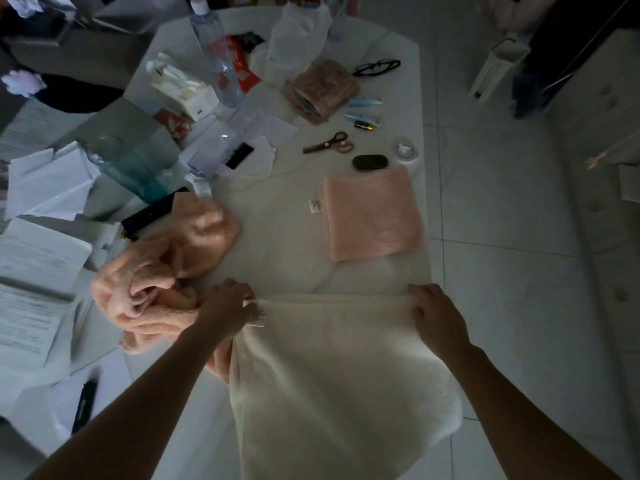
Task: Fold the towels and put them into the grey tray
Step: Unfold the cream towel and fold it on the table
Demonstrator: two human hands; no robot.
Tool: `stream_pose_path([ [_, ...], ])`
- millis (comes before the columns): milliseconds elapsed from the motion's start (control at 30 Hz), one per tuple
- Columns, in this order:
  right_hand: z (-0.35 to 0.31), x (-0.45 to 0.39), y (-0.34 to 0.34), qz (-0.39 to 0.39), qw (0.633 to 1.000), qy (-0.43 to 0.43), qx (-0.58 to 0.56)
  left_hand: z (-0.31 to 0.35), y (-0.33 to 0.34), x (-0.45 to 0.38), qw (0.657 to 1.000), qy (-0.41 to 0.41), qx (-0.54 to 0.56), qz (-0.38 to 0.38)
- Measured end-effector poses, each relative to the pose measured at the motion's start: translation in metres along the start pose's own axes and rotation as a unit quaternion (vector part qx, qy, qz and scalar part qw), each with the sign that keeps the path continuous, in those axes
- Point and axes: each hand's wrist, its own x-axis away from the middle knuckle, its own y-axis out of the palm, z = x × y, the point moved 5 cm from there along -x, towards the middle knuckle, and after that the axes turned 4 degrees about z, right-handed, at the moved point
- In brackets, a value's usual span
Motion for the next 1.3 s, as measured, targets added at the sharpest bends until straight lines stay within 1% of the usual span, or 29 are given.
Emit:
stream_pose_path([
  [67,0.001,-0.002,0.0,-0.032,0.999,-0.022,0.029,-0.002,0.0,-0.001,0.999,-0.009,-0.009,-0.029],
  [167,0.004,-0.008,-0.002,-0.091,0.993,-0.013,0.079,-0.002,-0.003,-0.003,0.998,-0.035,0.013,-0.045],
  [233,0.005,-0.011,-0.002,-0.111,0.989,-0.025,0.098,0.001,-0.002,-0.004,0.997,-0.031,0.0,-0.064],
  [300,0.006,-0.011,-0.004,-0.113,0.992,-0.029,0.047,0.001,0.003,-0.006,0.996,-0.027,0.004,-0.081],
  [400,0.011,-0.008,-0.018,-0.08,0.992,0.003,-0.103,0.0,0.007,-0.003,0.996,-0.035,0.004,-0.088],
  [467,0.01,-0.005,-0.034,-0.059,0.988,-0.003,-0.145,0.003,0.005,0.003,0.998,-0.02,-0.033,-0.058],
  [533,0.004,-0.003,-0.052,-0.061,0.982,-0.014,-0.18,0.008,0.0,0.015,0.999,0.006,-0.045,-0.028],
  [567,-0.002,-0.002,-0.061,-0.071,0.98,-0.02,-0.187,0.009,-0.003,0.023,0.999,0.012,-0.025,-0.031],
  [633,-0.013,0.0,-0.08,-0.102,0.978,-0.039,-0.176,0.01,-0.011,0.045,0.997,0.009,0.051,-0.049],
  [767,-0.032,0.012,-0.114,-0.189,0.966,-0.082,-0.154,0.014,-0.055,0.094,0.977,-0.004,0.213,-0.011],
  [833,-0.04,0.019,-0.132,-0.198,0.963,-0.114,-0.14,0.016,-0.084,0.124,0.969,-0.006,0.248,0.011],
  [900,-0.048,0.023,-0.155,-0.179,0.962,-0.146,-0.144,0.015,-0.112,0.152,0.964,-0.009,0.266,0.025],
  [967,-0.059,0.028,-0.183,-0.144,0.961,-0.179,-0.153,0.016,-0.138,0.179,0.959,-0.008,0.282,0.038],
  [1000,-0.065,0.031,-0.198,-0.125,0.959,-0.192,-0.169,0.017,-0.151,0.19,0.96,0.001,0.274,0.053],
  [1067,-0.077,0.037,-0.228,-0.096,0.947,-0.218,-0.217,0.022,-0.18,0.21,0.973,0.019,0.21,0.098],
  [1100,-0.082,0.04,-0.242,-0.08,0.941,-0.231,-0.234,0.024,-0.194,0.221,0.974,0.023,0.191,0.123],
  [1133,-0.086,0.041,-0.255,-0.063,0.936,-0.242,-0.247,0.027,-0.206,0.231,0.969,0.03,0.196,0.148],
  [1167,-0.09,0.042,-0.267,-0.042,0.932,-0.25,-0.26,0.028,-0.218,0.239,0.957,0.047,0.226,0.175],
  [1233,-0.096,0.043,-0.289,0.012,0.92,-0.26,-0.292,0.03,-0.238,0.255,0.917,0.079,0.318,0.228],
  [1267,-0.099,0.044,-0.299,0.039,0.915,-0.265,-0.301,0.03,-0.244,0.261,0.904,0.081,0.342,0.244],
  [1300,-0.103,0.044,-0.307,0.06,0.914,-0.272,-0.294,0.032,-0.247,0.265,0.902,0.076,0.343,0.251],
])
